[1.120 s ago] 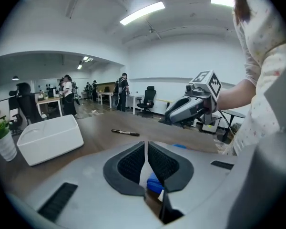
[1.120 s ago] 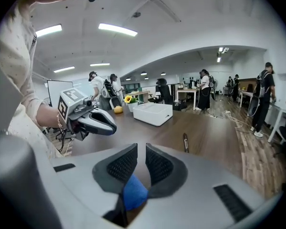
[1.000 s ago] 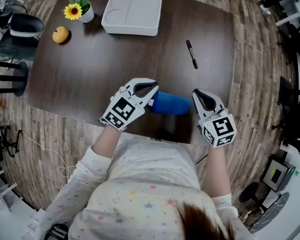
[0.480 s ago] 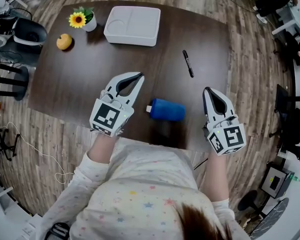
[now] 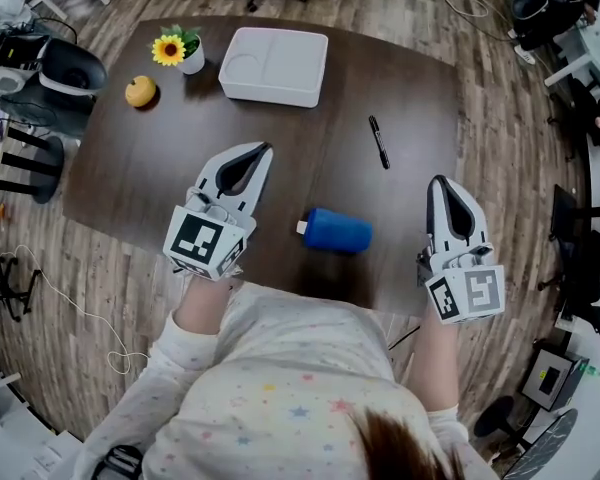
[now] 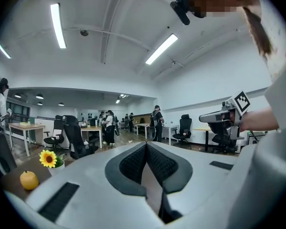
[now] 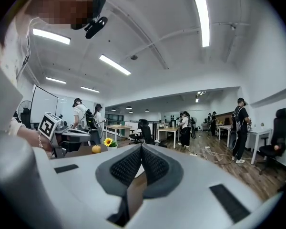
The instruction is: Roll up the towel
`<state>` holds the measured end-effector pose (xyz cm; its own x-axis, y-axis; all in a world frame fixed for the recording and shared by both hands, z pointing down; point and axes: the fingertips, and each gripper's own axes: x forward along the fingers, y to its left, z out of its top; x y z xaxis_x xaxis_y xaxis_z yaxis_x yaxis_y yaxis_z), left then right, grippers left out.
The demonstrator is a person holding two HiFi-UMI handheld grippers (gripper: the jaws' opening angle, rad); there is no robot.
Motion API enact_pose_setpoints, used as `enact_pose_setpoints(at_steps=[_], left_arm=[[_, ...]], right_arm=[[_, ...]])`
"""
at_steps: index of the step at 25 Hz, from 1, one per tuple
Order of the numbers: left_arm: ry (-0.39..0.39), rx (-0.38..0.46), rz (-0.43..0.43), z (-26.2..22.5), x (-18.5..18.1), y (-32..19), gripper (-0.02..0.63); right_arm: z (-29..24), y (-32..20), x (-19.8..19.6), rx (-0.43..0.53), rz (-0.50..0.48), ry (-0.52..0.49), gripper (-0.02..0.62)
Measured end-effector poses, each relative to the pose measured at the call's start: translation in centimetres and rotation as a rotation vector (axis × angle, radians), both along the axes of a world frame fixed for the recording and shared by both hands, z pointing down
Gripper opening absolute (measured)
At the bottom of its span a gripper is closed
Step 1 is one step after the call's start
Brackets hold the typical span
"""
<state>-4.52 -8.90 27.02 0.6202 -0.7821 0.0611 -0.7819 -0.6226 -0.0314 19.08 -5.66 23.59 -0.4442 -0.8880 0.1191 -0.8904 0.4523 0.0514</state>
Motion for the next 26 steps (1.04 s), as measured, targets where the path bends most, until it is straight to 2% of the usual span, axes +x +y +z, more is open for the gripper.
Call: enact_pose_setpoints(at_steps=[9,26], left_arm=[[0.009,0.068,-0.052,-3.2,-1.3,0.1,0.012],[0.019,0.073,-0.058,-3.3,-1.3,0.2,0.012]], right_arm=[[-2.7,0.4,-0.1,0.064,0.015,-0.018,0.000],[-3.2,0.8,-1.6,0.101,-0.006,-0.011,0.000]])
